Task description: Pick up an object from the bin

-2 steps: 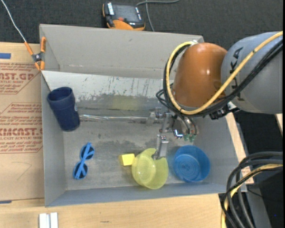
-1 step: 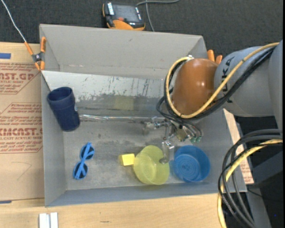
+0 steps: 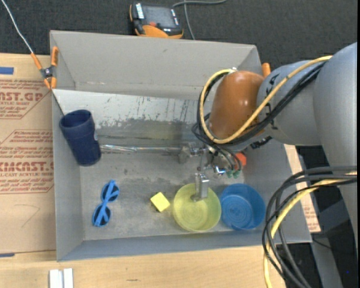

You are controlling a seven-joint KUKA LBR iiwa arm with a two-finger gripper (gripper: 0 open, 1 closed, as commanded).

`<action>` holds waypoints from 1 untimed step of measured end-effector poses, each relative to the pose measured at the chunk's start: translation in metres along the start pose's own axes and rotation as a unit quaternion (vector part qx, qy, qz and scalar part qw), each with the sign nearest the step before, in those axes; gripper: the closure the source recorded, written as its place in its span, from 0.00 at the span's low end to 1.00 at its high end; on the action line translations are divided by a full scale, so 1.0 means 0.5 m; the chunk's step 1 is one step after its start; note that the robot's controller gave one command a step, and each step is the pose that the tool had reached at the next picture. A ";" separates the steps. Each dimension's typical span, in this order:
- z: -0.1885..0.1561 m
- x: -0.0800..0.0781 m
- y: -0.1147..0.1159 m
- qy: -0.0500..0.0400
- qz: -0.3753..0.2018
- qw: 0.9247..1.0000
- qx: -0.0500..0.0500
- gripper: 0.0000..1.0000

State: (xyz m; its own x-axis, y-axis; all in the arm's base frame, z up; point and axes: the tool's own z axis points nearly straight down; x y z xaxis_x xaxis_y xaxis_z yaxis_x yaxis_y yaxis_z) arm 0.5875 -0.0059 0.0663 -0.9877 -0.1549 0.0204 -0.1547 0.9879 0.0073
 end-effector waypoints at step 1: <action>-0.002 -0.002 -0.001 -0.001 0.000 1.000 0.000 1.00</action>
Offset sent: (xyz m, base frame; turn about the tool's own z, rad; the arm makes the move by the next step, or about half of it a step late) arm 0.0000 0.0000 0.0000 0.0000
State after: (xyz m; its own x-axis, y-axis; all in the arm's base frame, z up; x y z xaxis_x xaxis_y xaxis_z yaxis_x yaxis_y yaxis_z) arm 0.5883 -0.0061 0.0674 -0.9878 -0.1545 0.0174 -0.1544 0.9880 0.0068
